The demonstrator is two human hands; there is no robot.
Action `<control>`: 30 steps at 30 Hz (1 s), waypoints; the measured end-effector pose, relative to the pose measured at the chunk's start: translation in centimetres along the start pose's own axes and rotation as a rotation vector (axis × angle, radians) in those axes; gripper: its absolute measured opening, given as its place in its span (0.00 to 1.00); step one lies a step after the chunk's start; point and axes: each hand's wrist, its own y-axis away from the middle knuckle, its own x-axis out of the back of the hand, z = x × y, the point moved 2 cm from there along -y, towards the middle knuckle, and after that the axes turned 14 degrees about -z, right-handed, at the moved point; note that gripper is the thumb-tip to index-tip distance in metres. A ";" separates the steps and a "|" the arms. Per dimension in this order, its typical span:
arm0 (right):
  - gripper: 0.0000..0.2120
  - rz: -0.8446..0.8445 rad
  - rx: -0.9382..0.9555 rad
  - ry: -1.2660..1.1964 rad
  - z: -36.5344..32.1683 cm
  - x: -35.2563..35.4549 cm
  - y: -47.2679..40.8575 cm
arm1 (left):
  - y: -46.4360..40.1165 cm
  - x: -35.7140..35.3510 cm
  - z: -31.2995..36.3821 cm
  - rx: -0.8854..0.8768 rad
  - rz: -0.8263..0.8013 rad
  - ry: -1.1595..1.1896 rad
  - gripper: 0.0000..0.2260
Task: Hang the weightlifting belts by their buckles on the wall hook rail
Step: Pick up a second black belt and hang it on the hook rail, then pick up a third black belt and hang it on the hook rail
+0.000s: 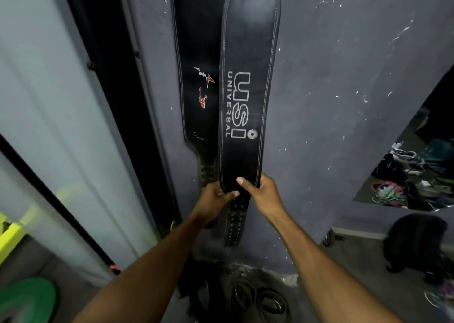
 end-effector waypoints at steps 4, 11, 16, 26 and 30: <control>0.18 -0.054 -0.062 0.133 1.4 0.0 2.6 | 1.8 -1.6 -1.5 0.134 0.072 -0.169 0.16; 0.20 -0.050 -0.235 0.168 5.7 0.0 8.1 | 8.5 -7.0 -7.3 0.178 0.173 0.074 0.16; 0.21 -0.043 -0.381 0.159 11.6 -0.2 14.1 | 13.9 -10.7 -8.6 0.263 0.409 0.284 0.06; 0.16 -0.062 -0.609 0.066 21.1 -1.8 19.6 | 18.6 -15.3 -16.3 0.458 0.546 0.529 0.06; 0.18 -0.092 -0.708 0.059 25.3 -3.0 18.8 | 18.2 -14.4 -19.7 0.535 0.534 0.526 0.01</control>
